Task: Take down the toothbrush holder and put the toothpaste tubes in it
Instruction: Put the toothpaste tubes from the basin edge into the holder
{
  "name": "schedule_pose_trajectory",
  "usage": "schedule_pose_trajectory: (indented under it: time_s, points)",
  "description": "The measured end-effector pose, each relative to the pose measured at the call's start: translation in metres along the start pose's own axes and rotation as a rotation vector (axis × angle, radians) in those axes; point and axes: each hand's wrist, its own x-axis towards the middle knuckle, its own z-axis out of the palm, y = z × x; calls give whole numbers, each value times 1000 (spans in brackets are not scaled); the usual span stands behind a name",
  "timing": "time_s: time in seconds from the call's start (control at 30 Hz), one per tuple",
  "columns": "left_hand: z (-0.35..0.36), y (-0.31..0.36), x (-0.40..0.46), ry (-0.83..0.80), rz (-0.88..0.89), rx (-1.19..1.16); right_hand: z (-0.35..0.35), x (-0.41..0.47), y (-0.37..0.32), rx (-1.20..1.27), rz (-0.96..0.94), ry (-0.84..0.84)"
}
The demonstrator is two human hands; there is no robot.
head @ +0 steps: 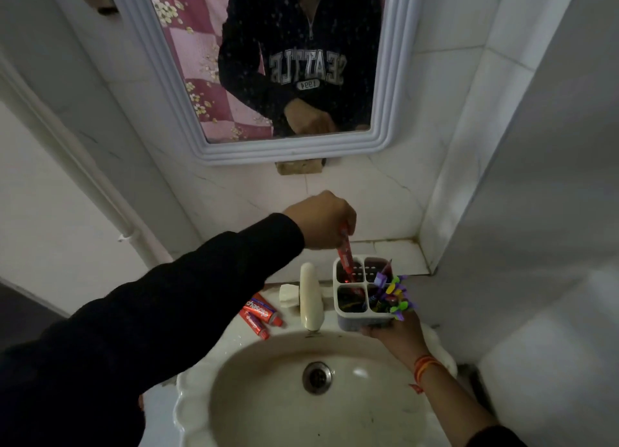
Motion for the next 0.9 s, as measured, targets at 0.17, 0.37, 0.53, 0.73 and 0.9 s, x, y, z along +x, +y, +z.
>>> schedule_pose_trajectory:
  time_s: [0.17, 0.37, 0.53, 0.73, 0.9]
  points:
    - [46, 8, 10, -168, 18, 18, 0, -1, -2, -19, 7, 5]
    - [39, -17, 3, -227, -128, -263, 3, -2, -1, -26, -27, 41]
    - [39, -92, -10, -124, -373, -297, 3, -4, -4, -41, -75, 72]
    - [92, -163, -34, -345, -517, -62, 1, -3, -3, -14, -54, 37]
    - [123, -179, -42, -485, -514, 90, 3, -4, -8, -25, -92, 24]
